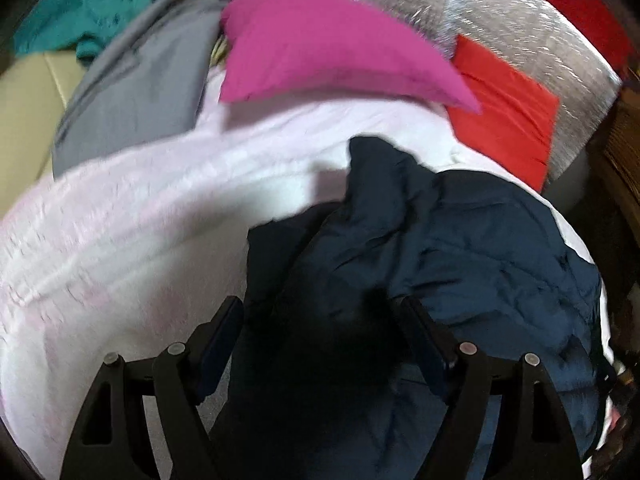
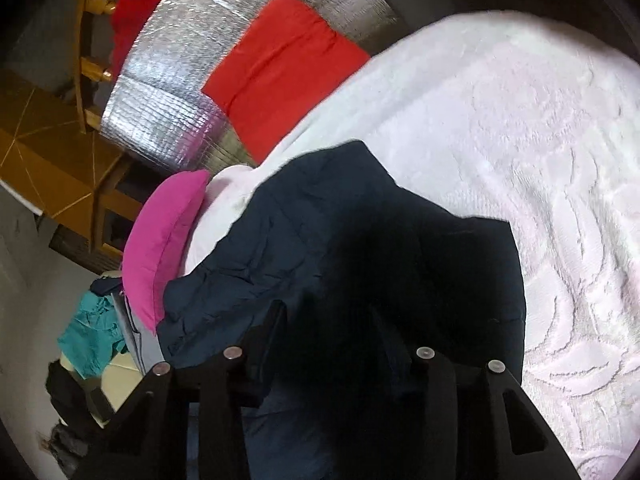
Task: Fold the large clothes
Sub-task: 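Open both grippers and press the folded jacket flat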
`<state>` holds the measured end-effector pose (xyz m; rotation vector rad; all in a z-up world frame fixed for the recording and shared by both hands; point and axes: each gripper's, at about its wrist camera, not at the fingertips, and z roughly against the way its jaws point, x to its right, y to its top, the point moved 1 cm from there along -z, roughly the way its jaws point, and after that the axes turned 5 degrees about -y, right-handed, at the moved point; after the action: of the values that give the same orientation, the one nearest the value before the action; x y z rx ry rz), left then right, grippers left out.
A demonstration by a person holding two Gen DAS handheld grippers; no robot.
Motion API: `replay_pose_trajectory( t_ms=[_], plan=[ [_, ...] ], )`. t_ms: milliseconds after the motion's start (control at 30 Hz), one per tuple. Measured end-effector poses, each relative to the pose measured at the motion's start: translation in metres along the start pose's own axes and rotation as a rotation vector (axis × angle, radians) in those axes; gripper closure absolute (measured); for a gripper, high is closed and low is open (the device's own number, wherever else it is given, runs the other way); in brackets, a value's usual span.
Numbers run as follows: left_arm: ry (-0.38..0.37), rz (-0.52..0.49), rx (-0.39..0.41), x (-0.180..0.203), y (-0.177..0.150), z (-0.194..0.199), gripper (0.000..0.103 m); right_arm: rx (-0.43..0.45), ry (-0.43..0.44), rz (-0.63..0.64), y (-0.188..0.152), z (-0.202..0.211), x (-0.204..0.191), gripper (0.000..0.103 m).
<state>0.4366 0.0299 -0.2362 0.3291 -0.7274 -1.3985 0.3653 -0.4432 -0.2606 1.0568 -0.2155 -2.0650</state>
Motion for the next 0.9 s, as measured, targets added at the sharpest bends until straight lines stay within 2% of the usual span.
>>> replay_pose_trajectory(
  t_ms=[133, 300, 533, 600, 667, 800, 900],
  plan=[
    [0.026, -0.071, 0.066, 0.011, -0.001, 0.016, 0.022, 0.022, -0.014, 0.075, -0.002, 0.003, -0.024, 0.056],
    [0.069, -0.145, 0.111, 0.02, -0.001, 0.026, 0.022, 0.023, -0.089, 0.153, 0.008, -0.016, -0.063, 0.056],
    [0.077, -0.162, 0.136, 0.023, 0.006, 0.027, 0.022, -0.042, -0.221, 0.216, 0.028, -0.065, -0.092, 0.056],
    [0.079, -0.166, 0.14, 0.022, 0.008, 0.027, 0.022, -0.077, -0.285, 0.23, 0.031, -0.084, -0.092, 0.056],
    [0.083, -0.169, 0.143, 0.019, 0.007, 0.029, 0.022, -0.087, -0.31, 0.234, 0.033, -0.092, -0.088, 0.055],
    [0.101, -0.161, 0.141, 0.012, 0.008, 0.031, 0.022, -0.077, -0.306, 0.228, 0.034, -0.09, -0.089, 0.054],
    [0.106, -0.147, 0.14, 0.008, 0.009, 0.032, 0.022, -0.042, -0.249, 0.233, 0.031, -0.077, -0.103, 0.054]
  ],
)
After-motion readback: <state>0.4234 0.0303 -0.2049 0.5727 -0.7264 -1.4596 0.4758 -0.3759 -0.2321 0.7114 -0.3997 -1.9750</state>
